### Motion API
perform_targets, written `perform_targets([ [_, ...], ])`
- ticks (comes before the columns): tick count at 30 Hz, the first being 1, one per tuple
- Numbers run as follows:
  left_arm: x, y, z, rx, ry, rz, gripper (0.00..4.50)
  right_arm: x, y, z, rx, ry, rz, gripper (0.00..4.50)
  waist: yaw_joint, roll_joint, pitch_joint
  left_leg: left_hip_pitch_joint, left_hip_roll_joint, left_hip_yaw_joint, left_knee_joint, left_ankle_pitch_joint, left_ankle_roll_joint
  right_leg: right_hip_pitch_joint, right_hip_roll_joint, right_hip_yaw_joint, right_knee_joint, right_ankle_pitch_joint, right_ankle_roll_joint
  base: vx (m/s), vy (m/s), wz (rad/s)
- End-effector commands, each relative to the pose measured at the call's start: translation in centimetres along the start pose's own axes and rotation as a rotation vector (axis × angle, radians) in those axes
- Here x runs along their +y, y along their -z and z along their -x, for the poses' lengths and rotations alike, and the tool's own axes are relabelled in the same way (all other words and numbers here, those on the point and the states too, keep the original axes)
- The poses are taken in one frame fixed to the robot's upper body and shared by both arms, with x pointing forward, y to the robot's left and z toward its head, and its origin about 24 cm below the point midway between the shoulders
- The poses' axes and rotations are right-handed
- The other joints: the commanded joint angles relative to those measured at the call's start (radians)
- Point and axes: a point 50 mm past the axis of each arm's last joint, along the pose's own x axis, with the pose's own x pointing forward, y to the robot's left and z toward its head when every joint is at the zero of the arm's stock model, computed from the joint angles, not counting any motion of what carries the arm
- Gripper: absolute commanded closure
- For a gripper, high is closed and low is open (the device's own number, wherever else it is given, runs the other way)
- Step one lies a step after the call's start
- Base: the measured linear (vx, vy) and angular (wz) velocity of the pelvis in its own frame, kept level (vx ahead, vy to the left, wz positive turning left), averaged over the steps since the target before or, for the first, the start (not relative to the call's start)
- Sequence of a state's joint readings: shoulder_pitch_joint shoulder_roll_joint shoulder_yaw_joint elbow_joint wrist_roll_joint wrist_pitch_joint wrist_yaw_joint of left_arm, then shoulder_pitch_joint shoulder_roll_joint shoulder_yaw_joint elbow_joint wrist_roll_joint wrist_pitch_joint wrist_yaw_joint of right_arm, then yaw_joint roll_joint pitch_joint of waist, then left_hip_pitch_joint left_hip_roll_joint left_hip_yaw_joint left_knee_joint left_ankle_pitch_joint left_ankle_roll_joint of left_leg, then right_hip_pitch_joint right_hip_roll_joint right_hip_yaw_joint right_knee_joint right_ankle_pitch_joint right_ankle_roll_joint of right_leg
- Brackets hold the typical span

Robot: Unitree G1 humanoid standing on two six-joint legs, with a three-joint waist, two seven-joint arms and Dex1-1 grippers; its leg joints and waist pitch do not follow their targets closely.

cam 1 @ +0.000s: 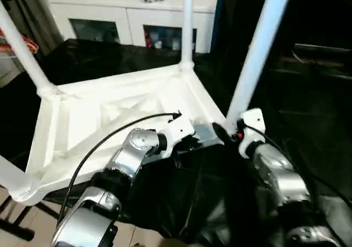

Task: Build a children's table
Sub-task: Rotate leg to tighten

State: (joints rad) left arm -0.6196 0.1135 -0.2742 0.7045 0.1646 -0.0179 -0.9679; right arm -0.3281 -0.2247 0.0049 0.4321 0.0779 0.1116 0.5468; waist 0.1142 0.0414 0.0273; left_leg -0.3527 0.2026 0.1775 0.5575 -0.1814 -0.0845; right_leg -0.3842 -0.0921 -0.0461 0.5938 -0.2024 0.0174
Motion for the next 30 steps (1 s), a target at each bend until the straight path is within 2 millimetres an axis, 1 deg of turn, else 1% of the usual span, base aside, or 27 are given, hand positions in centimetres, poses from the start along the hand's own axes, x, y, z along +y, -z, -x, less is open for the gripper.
perform_targets([
  [1, -1.7, -2.4, -1.7, -0.128, 0.126, -0.073, 4.5, 3.6, 1.9, -0.8, 0.078, -0.199, -0.027, 0.68, 0.0, -0.017, -0.044, -0.006, 0.019, 0.0, -0.053, -0.167, 0.082, 0.042, -0.045, 0.03, -0.061, -0.03, -0.231, 0.0, 0.0, 0.0],
  [2, -1.7, -2.1, -1.0, -0.125, 0.16, -0.082, 4.5, 3.0, 1.7, 0.4, 0.066, -0.295, 0.003, 0.68, 0.004, -0.019, -0.043, -0.004, 0.019, 0.0, -0.055, -0.187, 0.081, 0.044, -0.045, 0.028, -0.066, -0.082, -0.223, 0.0, 0.0, 0.0],
  [3, -1.7, -2.1, -1.0, -0.125, 0.16, -0.082, 4.5, 3.0, 1.7, 0.4, 0.066, -0.295, 0.003, 0.68, 0.007, -0.018, -0.043, -0.004, 0.023, 0.0, -0.055, -0.199, 0.083, 0.043, -0.047, 0.03, -0.068, -0.106, -0.221, 0.0, 0.0, 0.0],
  [5, -1.7, -2.1, -0.9, -0.124, 0.169, -0.085, 4.5, 2.9, 1.6, 0.8, 0.063, -0.322, 0.01, 0.68, 0.005, -0.017, -0.04, -0.007, 0.023, -0.001, -0.059, -0.212, 0.079, 0.042, -0.045, 0.028, -0.07, -0.138, -0.216, 0.0, 0.0, 0.0],
  [6, -1.6, -1.9, -0.6, -0.121, 0.181, -0.09, 4.5, 2.7, 1.4, 1.4, 0.061, -0.382, 0.028, 0.68, 0.004, -0.031, -0.039, -0.005, 0.024, 0.001, -0.06, -0.223, 0.074, 0.04, -0.046, 0.029, -0.075, -0.176, -0.207, 0.0, 0.0, 0.0],
  [7, -1.6, -1.9, -0.6, -0.121, 0.181, -0.09, 4.5, 2.7, 1.4, 1.4, 0.061, -0.382, 0.028, 0.68, 0.008, -0.025, -0.041, -0.002, 0.024, -0.002, -0.06, -0.224, 0.072, 0.041, -0.049, 0.029, -0.073, -0.187, -0.207, 0.0, 0.0, 0.0],
  [8, -1.4, -1.8, -0.1, -0.119, 0.196, -0.093, 4.5, 2.6, 1.2, 2.2, 0.061, -0.449, 0.057, 0.68, 0.007, -0.024, -0.039, -0.001, 0.026, 0.0, -0.06, -0.224, 0.072, 0.039, -0.048, 0.032, -0.074, -0.184, -0.209, 0.0, 0.0, 0.0],
  [9, -1.3, -1.7, 0.2, -0.115, 0.208, -0.094, 4.5, 2.5, 1.1, 2.8, 0.066, -0.509, 0.077, 0.68, 0.009, -0.024, -0.04, -0.002, 0.025, -0.001, -0.058, -0.218, 0.074, 0.04, -0.047, 0.031, -0.073, -0.179, -0.21, 0.0, 0.0, 0.0],
  [10, -1.1, -1.4, 0.8, -0.105, 0.228, -0.097, 4.5, 2.5, 0.9, 3.6, 0.072, -0.595, 0.104, 0.68, 0.016, -0.026, -0.04, -0.001, 0.027, 0.0, -0.057, -0.218, 0.082, 0.042, -0.047, 0.031, -0.073, -0.173, -0.209, 0.0, 0.0, 0.0],
  [11, -1.0, -1.3, 1.1, -0.098, 0.239, -0.099, 4.5, 2.5, 0.8, 3.9, 0.075, -0.635, 0.116, 0.68, 0.018, -0.025, -0.041, -0.003, 0.027, 0.001, -0.055, -0.211, 0.09, 0.041, -0.047, 0.032, -0.069, -0.159, -0.211, 0.0, 0.0, 0.0],
  [12, -1.0, -1.3, 1.1, -0.098, 0.239, -0.099, 4.5, 2.5, 0.8, 3.9, 0.075, -0.635, 0.116, 0.68, 0.02, -0.024, -0.042, -0.007, 0.028, 0.001, -0.054, -0.195, 0.1, 0.041, -0.047, 0.031, -0.066, -0.134, -0.215, 0.0, 0.0, 0.0],
  [13, -0.9, -1.1, 1.4, -0.089, 0.254, -0.102, 4.5, 2.6, 0.7, 4.2, 0.077, -0.673, 0.12, 0.68, 0.022, -0.023, -0.042, -0.007, 0.028, 0.0, -0.053, -0.186, 0.101, 0.04, -0.047, 0.03, -0.065, -0.126, -0.217, 0.0, 0.0, 0.0],
  [14, -0.9, -1.0, 1.6, -0.084, 0.265, -0.105, 4.5, 2.6, 0.6, 4.4, 0.077, -0.694, 0.121, 0.84, 0.028, -0.024, -0.045, -0.006, 0.029, 0.001, -0.05, -0.167, 0.105, 0.039, -0.047, 0.029, -0.06, -0.093, -0.229, 0.0, 0.0, 0.0],
  [15, -0.8, -0.8, 1.9, -0.077, 0.274, -0.106, 4.5, 2.7, 0.5, 4.5, 0.079, -0.722, 0.118, 0.84, 0.028, -0.022, -0.045, -0.006, 0.029, 0.001, -0.049, -0.165, 0.107, 0.038, -0.046, 0.029, -0.059, -0.084, -0.233, 0.0, 0.0, 0.0],
  [16, -0.8, -0.6, 2.2, -0.07, 0.29, -0.105, 4.5, 2.9, 0.5, 4.6, 0.082, -0.75, 0.116, 0.84, 0.029, -0.023, -0.047, -0.006, 0.029, 0.001, -0.048, -0.16, 0.108, 0.038, -0.046, 0.028, -0.056, -0.066, -0.24, 0.0, 0.0, 0.0],
  [17, -0.8, -0.6, 2.3, -0.069, 0.294, -0.105, 4.5, 2.9, 0.5, 4.6, 0.083, -0.756, 0.116, 1.03, 0.028, -0.023, -0.047, -0.007, 0.028, 0.0, -0.047, -0.157, 0.108, 0.039, -0.046, 0.027, -0.055, -0.059, -0.244, 0.0, 0.0, 0.0],
  [20, -0.9, -0.3, 3.0, -0.059, 0.34, -0.11, 4.5, 3.4, 0.5, 5.0, 0.094, -0.824, 0.105, 1.26, 0.03, -0.023, -0.047, -0.006, 0.029, 0.001, -0.047, -0.153, 0.111, 0.039, -0.047, 0.027, -0.053, -0.053, -0.253, 0.0, 0.0, 0.0],
  [21, -0.9, -0.3, 3.1, -0.057, 0.347, -0.111, 4.5, 3.5, 0.5, 5.0, 0.096, -0.83, 0.104, 1.43, 0.03, -0.023, -0.048, -0.007, 0.03, 0.0, -0.046, -0.148, 0.112, 0.039, -0.047, 0.027, -0.051, -0.043, -0.255, 0.0, 0.0, 0.0],
  [23, -0.9, -0.2, 3.2, -0.053, 0.355, -0.112, 4.5, 3.5, 0.5, 5.1, 0.1, -0.84, 0.102, 1.49, 0.032, -0.023, -0.051, -0.007, 0.029, 0.001, -0.043, -0.132, 0.116, 0.038, -0.046, 0.027, -0.048, -0.018, -0.262, 0.0, 0.0, 0.0],
  [25, -1.0, 0.0, 3.4, -0.044, 0.371, -0.118, 4.5, 3.7, 0.7, 5.3, 0.107, -0.861, 0.098, 1.55, 0.032, -0.024, -0.052, -0.011, 0.028, 0.001, -0.039, -0.116, 0.12, 0.038, -0.045, 0.026, -0.044, 0.01, -0.267, 0.0, 0.0, 0.0],
  [27, -1.1, 0.4, 3.8, -0.029, 0.389, -0.121, 4.5, 3.8, 0.8, 5.6, 0.114, -0.879, 0.095, 1.84, 0.034, -0.024, -0.053, -0.013, 0.027, 0.001, -0.037, -0.112, 0.126, 0.039, -0.045, 0.026, -0.041, 0.024, -0.264, 0.0, 0.0, 0.0],
  [28, -1.1, 0.4, 3.9, -0.026, 0.392, -0.122, 4.5, 3.9, 0.8, 5.6, 0.115, -0.882, 0.094, 1.84, 0.033, -0.025, -0.052, -0.014, 0.027, 0.001, -0.037, -0.114, 0.128, 0.038, -0.045, 0.026, -0.041, 0.023, -0.262, 0.0, 0.0, 0.0],
  [30, -1.1, 0.5, 3.9, -0.025, 0.395, -0.121, 4.5, 3.9, 0.8, 5.7, 0.116, -0.885, 0.09, 1.9, 0.033, -0.025, -0.05, -0.012, 0.027, 0.002, -0.038, -0.135, 0.123, 0.036, -0.046, 0.026, -0.045, -0.011, -0.259, 0.0, 0.0, 0.0],
])
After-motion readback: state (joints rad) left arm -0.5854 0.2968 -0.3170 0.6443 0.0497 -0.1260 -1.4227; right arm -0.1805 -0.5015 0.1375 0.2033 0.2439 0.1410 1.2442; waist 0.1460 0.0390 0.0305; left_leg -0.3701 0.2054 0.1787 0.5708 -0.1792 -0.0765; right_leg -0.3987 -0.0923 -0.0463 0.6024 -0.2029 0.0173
